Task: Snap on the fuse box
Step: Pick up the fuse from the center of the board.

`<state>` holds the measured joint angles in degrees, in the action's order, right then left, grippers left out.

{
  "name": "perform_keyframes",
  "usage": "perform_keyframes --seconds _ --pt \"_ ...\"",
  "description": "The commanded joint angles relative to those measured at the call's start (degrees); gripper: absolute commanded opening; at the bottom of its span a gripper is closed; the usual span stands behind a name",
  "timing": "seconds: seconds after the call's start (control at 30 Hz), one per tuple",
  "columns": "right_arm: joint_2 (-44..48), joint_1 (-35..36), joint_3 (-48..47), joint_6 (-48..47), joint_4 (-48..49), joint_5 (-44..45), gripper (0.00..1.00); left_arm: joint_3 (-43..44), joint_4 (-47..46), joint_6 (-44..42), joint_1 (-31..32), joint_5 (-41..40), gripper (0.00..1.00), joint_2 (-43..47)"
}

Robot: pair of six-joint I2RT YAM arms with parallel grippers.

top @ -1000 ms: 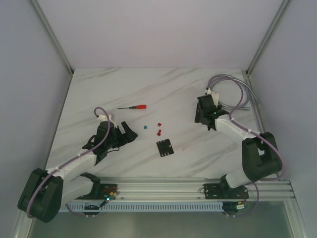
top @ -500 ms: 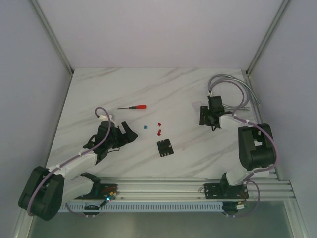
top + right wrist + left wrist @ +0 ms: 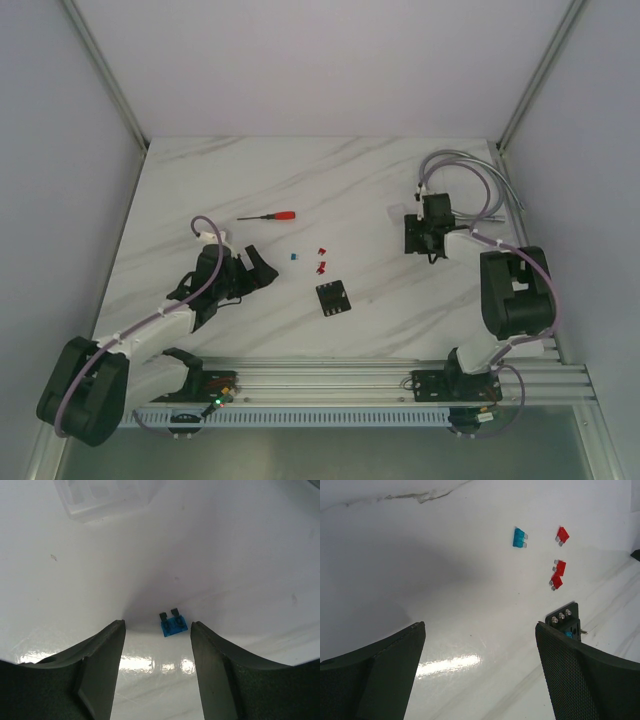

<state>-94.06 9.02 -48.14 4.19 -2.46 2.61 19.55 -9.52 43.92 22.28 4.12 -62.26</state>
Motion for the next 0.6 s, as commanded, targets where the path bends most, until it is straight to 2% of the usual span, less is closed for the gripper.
perform_keyframes --seconds 0.0,0.23,0.57 --pt "-2.51 -0.41 0.59 -2.1 -0.9 -3.76 0.6 0.92 0.8 0.12 -0.29 0.79 1.0 1.33" --pt "-1.79 0.02 0.52 -2.18 -2.94 -7.32 0.49 0.68 0.95 0.12 -0.31 0.82 1.0 1.71" --pt "-0.63 1.88 0.25 -2.58 -5.02 -7.19 0.43 0.75 0.93 0.38 -0.33 0.92 1.0 1.81"
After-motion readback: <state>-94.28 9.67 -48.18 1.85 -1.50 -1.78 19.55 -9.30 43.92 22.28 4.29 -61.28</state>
